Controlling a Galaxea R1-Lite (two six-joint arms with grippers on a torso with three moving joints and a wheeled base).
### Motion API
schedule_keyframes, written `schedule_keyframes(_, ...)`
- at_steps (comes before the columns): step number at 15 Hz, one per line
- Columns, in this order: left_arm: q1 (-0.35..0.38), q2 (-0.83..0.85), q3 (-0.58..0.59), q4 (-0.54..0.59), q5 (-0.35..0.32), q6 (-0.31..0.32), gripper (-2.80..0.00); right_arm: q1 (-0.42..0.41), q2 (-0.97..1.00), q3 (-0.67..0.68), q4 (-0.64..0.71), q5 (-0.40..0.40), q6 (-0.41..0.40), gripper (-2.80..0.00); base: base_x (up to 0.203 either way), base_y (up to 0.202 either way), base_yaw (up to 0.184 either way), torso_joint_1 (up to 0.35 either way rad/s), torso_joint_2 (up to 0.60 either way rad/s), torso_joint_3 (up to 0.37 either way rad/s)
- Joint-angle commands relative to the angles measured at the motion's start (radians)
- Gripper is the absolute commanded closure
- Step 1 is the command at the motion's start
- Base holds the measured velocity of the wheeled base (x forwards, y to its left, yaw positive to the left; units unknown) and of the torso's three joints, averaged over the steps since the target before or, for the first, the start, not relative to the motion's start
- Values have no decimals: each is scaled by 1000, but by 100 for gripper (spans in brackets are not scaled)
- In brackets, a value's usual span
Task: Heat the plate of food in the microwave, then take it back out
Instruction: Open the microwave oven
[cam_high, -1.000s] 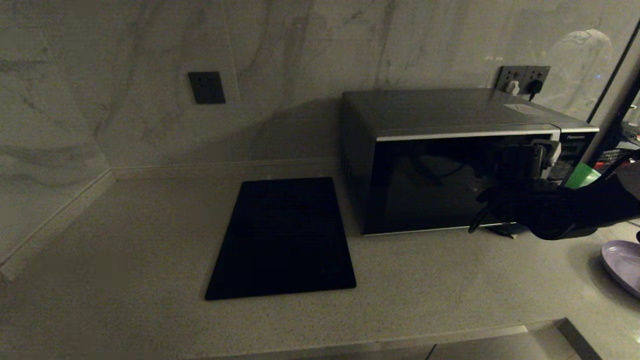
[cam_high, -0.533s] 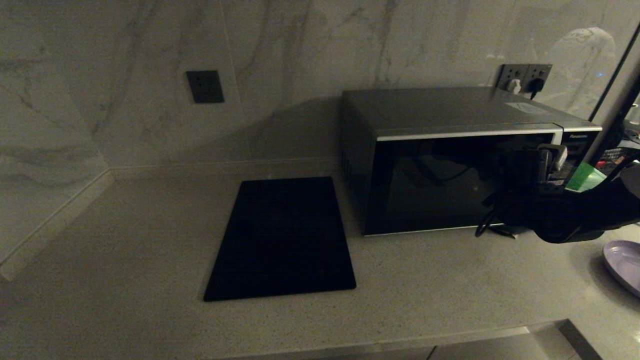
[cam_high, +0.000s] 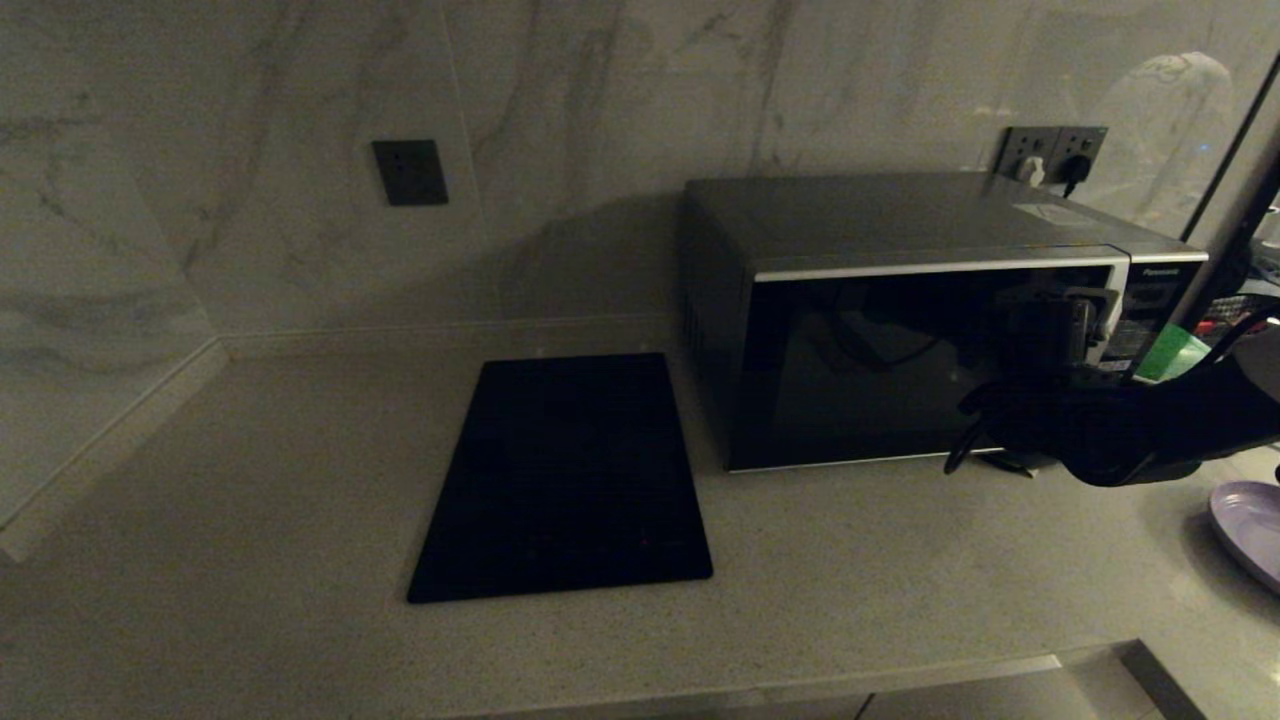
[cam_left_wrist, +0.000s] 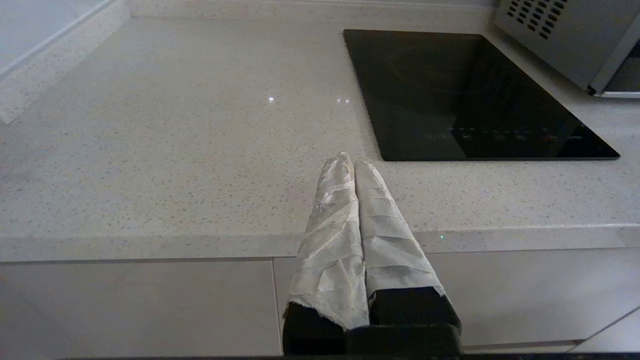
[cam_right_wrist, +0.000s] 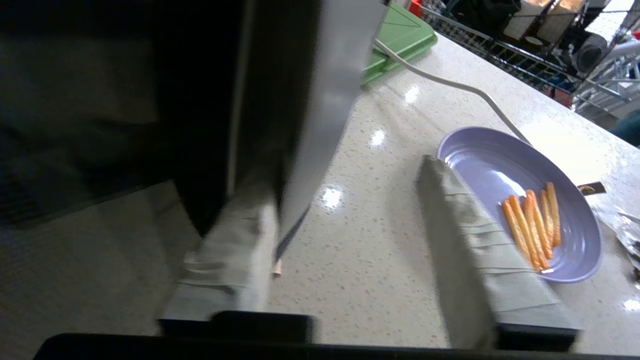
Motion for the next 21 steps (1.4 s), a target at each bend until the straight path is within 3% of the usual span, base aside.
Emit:
schedule_keyframes(1,0,0,0,0,0,-1,0,1,-2,-1,-3,-11,0,0,0,0,0,0,0,0)
schedule_keyframes(10,0,0,0,0,0,-1,0,7,0,1,-3,-18,-2,0,0,0,0,0,0,0)
schedule_keyframes(18,0,0,0,0,0,-1,0,6,-3,26,-3,-136,1,0,0,0,0,0,0,0)
schedule_keyframes(21,0,0,0,0,0,-1,0,7,-19,37,-6,-128,12,0,0,0,0,0,0,0)
